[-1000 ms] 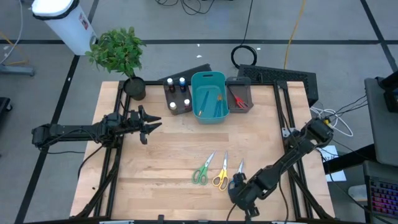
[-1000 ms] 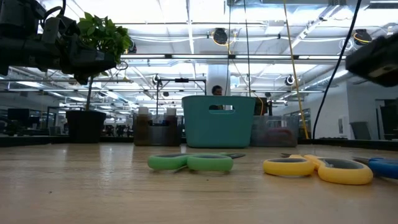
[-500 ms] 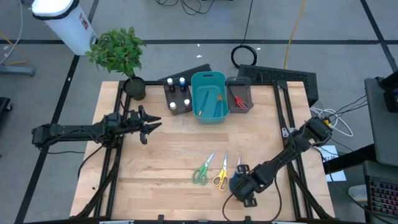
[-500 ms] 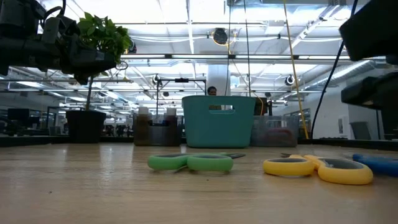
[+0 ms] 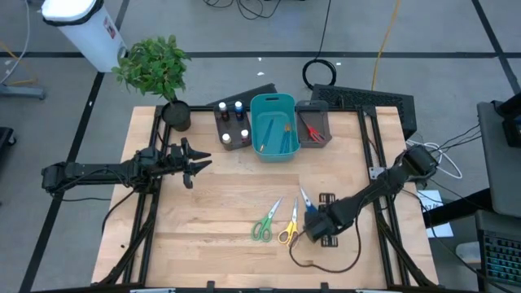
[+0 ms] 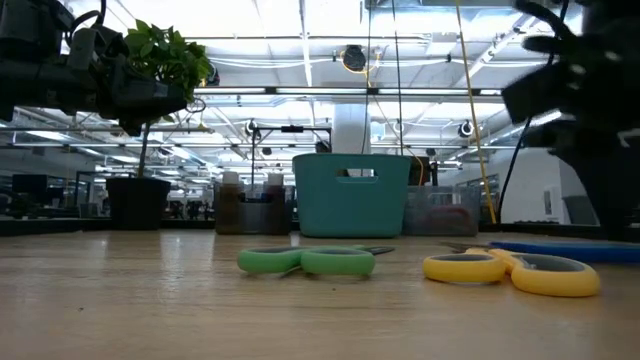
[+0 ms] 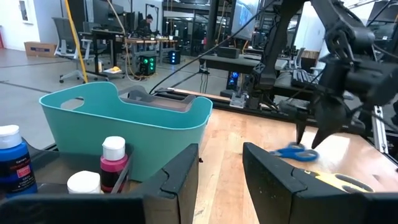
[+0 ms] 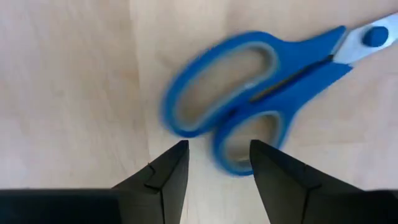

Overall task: Pick & Place Paint Supplies
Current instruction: Put the blue scissor into the right black bin

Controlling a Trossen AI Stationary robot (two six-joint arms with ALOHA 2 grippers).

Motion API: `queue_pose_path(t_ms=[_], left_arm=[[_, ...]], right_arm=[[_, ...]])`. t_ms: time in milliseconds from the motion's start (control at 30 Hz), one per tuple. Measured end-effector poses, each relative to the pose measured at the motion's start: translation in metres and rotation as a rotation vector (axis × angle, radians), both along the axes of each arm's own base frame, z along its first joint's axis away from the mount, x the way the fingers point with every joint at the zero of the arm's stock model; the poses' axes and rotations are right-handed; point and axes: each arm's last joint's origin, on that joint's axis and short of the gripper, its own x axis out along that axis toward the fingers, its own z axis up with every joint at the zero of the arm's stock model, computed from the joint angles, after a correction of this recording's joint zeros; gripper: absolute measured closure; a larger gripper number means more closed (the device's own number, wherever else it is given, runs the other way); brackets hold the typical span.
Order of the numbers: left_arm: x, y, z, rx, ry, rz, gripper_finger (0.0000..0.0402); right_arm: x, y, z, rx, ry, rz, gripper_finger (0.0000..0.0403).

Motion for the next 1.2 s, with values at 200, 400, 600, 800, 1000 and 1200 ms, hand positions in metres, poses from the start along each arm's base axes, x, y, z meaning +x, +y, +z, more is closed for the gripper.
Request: queue_pose_path(t_ms=[200,400,600,800,1000,1200], left_arm=[[0.0,0.0,0.0,0.0,0.0,0.0,0.027],[0.0,0.0,0.0,0.0,0.0,0.0,0.027],[0.0,0.0,0.0,0.0,0.0,-0.001,0.027],[0.0,0.0,0.0,0.0,0.0,-0.001,0.027],[0.0,0.0,0.0,0.0,0.0,-0.001,0.027],[0.0,0.0,0.0,0.001,0.0,0.0,0.027]], right_arm=[[-0.002,-0.016,0.021,-0.019,-0.06,-0.117,0.0239],[0.002,-0.022,0.028,-0.035,-0.136,-0.255,0.0239],[0.002,-0.031,0.009,-0.022,-0.175,-0.337,0.0239],[-0.004,-0.043,-0.014,-0.011,-0.197,-0.394,0.0239],[-0.011,-0.047,-0.025,-0.017,-0.196,-0.396,0.0239],[-0.019,-0.05,-0.033,-0.035,-0.162,-0.449,0.0248]])
